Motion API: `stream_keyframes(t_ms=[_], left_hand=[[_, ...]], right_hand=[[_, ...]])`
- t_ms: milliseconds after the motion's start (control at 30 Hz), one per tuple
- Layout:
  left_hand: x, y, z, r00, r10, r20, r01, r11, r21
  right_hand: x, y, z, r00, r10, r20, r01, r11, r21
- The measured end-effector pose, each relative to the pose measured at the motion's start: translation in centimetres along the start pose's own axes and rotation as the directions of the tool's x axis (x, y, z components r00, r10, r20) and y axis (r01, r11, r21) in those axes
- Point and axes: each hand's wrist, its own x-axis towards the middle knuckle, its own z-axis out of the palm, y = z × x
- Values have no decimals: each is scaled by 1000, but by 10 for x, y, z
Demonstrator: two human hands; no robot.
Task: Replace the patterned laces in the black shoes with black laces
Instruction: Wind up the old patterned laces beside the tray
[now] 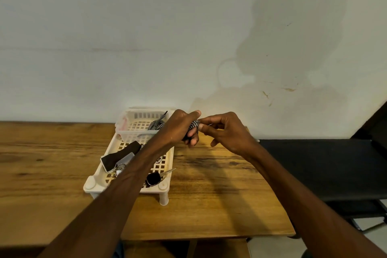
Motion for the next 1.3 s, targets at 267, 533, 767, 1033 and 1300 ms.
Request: stream_keyframes(t_ms=[267,533,767,1033,1300], left_hand=[[2,-6,-12,957,61,-285,-36,995,95],[8,-16,-26,768,243,-592,-69,951,300],[8,-20,-40,739,243,-628,-58,952,301],[5,-17,-49,628,290,-722,-22,934,356],[3,-15,-75,529,276,-802,-9,948,319]], right_hand=[[8,-5,26,999,5,-45,-6,1000,-19],[22,-10,54,988,-24,-151,15,998,-59],[32,-18,74,979,45,-198,-22,993,113],[53,-29,78,978,-120,-173,118,993,-25],[72,-42,100,974,-191,-125,164,966,-202]])
